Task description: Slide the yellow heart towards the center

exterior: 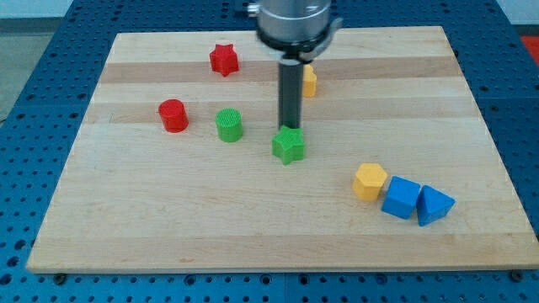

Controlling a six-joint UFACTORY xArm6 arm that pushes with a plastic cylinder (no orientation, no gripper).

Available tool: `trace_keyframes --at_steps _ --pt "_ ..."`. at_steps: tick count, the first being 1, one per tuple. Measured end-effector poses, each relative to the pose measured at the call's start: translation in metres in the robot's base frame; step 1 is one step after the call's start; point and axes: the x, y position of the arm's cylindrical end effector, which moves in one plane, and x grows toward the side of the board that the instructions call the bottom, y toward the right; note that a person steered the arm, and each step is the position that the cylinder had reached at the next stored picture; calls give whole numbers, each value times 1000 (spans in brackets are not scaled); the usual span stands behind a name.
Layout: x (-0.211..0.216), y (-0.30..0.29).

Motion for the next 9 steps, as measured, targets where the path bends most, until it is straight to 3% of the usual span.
trace_keyframes --at_steps 1,2,3,6,9 --pt "26 -27" --pt "67 35" --pt "78 53" --pt "9 43" --pt "-113 60"
